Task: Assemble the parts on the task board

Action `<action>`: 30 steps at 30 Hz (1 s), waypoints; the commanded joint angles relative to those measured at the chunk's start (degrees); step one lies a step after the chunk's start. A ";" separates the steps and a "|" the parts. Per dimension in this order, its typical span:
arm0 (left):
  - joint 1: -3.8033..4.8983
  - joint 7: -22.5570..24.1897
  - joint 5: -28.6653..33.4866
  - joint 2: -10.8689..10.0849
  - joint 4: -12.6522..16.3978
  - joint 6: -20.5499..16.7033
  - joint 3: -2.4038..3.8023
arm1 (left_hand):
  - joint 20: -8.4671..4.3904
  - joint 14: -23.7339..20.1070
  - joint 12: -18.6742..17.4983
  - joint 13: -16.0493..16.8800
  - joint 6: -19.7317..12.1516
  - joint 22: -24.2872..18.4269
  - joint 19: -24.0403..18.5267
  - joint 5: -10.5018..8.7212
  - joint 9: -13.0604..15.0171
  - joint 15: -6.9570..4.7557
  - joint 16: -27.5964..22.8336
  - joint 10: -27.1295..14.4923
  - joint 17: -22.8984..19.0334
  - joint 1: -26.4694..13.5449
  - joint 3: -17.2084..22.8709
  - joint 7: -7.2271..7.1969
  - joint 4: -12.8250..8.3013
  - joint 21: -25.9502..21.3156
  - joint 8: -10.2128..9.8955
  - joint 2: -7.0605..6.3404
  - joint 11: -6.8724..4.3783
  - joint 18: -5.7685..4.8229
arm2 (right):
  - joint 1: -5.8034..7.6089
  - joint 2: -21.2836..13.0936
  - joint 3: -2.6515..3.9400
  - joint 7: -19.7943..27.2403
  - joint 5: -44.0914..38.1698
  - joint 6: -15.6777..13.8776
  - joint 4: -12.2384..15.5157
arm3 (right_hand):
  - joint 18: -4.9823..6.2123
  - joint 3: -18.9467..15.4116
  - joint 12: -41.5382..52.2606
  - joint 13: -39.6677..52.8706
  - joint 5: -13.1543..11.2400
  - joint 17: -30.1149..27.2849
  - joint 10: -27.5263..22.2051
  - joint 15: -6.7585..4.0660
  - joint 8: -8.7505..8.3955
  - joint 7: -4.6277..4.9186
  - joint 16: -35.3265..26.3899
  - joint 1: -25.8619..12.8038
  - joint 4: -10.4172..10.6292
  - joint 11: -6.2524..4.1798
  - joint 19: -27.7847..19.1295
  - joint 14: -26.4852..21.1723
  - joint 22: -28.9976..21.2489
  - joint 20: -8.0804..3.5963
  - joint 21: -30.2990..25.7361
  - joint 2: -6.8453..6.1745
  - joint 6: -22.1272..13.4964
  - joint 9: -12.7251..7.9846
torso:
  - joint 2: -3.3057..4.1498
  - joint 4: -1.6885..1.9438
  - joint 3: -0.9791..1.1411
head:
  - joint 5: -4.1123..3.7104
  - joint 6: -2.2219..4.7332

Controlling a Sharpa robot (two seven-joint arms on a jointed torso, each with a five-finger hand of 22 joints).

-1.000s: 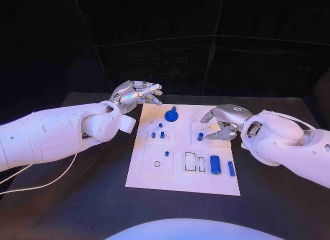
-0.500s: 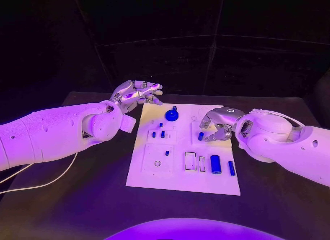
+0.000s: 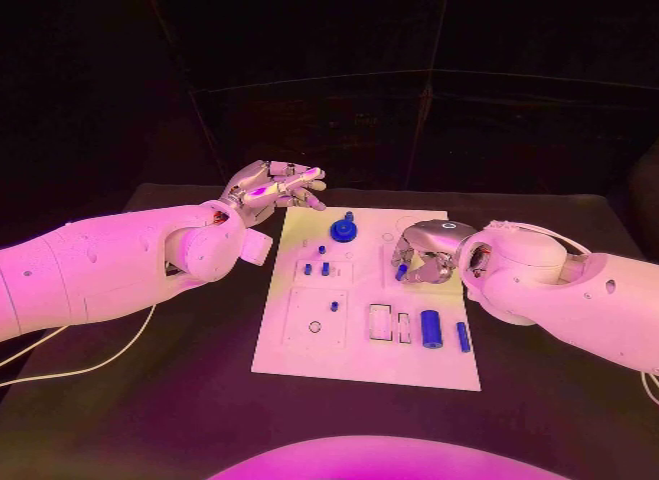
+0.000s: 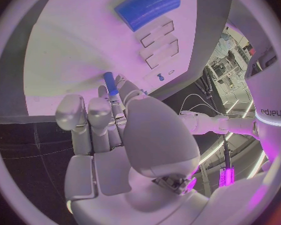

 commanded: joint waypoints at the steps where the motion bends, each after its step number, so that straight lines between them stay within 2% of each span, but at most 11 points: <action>1: 0.08 0.16 0.14 0.06 0.02 0.72 0.03 | -0.01 0.33 0.18 -0.07 -0.34 -0.05 0.47 0.05 -0.03 -0.03 -0.21 -0.45 -0.06 0.54 -0.22 -0.02 -0.03 -0.37 0.24 -0.06 -0.13 0.75 | 0.04 0.11 0.01 0.88 0.29 0.33 -0.14 | -0.57 0.85 -0.68 -0.04 -0.39 0.95 0.93 -0.07 0.31 -0.03 0.73 0.14 -0.01 -0.02 0.76 0.43 1.11 -0.04 0.84 0.56 0.97 -0.02 | 0.01 0.01 -0.02 | 0.00 0.01; 14: 0.08 0.11 0.14 -0.03 0.06 0.68 0.03 | -0.01 0.35 0.25 -0.06 -0.36 -0.15 0.52 0.05 -0.03 -0.03 -0.23 -0.48 -0.09 0.67 -0.25 -0.03 -0.06 -0.42 0.29 0.00 -0.13 0.76 | -0.29 0.65 -0.01 -0.02 -1.61 0.92 -0.93 | -1.23 5.61 -2.87 0.05 -1.21 3.34 4.92 -0.53 0.61 -0.39 2.89 1.10 -0.91 -0.61 2.43 0.56 4.70 -0.46 3.56 0.62 4.33 -0.06 | 0.00 0.00 -0.02 | -0.04 -0.16; 19: 0.09 0.10 0.14 -0.09 0.09 0.65 0.03 | -0.01 0.35 0.25 -0.06 -0.36 -0.15 0.52 0.05 -0.03 -0.03 -0.23 -0.48 -0.09 0.67 -0.25 -0.03 -0.06 -0.42 0.29 0.00 -0.13 0.76 | -0.48 0.58 -0.02 0.23 -2.32 -2.09 -0.67 | -1.53 7.94 -3.26 0.22 -2.03 3.76 6.89 -0.83 1.04 -0.81 3.40 1.19 -1.30 -1.02 3.24 0.60 6.28 -0.67 4.71 1.13 6.05 0.07 | -0.03 -0.02 -0.02 | -0.08 -0.22; 26: 0.08 0.06 0.14 -0.12 0.03 0.69 0.03 | -0.01 0.35 0.25 -0.06 -0.36 -0.15 0.52 0.05 -0.03 -0.03 -0.23 -0.48 -0.09 0.67 -0.25 -0.03 -0.06 -0.42 0.29 0.00 -0.13 0.76 | -0.63 -0.54 -0.01 0.58 -2.59 -5.94 0.90 | -1.73 9.85 -4.32 0.22 -2.36 4.04 8.07 -0.99 0.95 -0.97 3.84 0.15 -1.30 -1.27 3.69 0.59 7.33 -0.88 5.51 0.72 6.92 -0.01 | -0.11 -0.06 -0.02 | -0.05 -0.27; 30: 0.08 -0.03 0.14 -0.19 -0.06 0.67 0.03 | 0.00 0.36 0.28 -0.06 -0.37 -0.21 0.54 0.05 -0.02 -0.03 -0.25 -0.50 -0.10 0.72 -0.28 -0.02 -0.07 -0.45 0.32 0.03 -0.13 0.76 | -0.64 -2.05 0.01 0.45 -2.22 -7.32 2.78 | -1.73 10.37 -4.86 0.20 -2.67 4.00 8.24 -0.98 0.74 -0.96 3.90 -0.40 -1.27 -1.26 3.65 0.55 7.42 -0.89 5.60 0.22 6.94 -0.09 | -0.08 -0.03 -0.10 | -0.11 0.00</action>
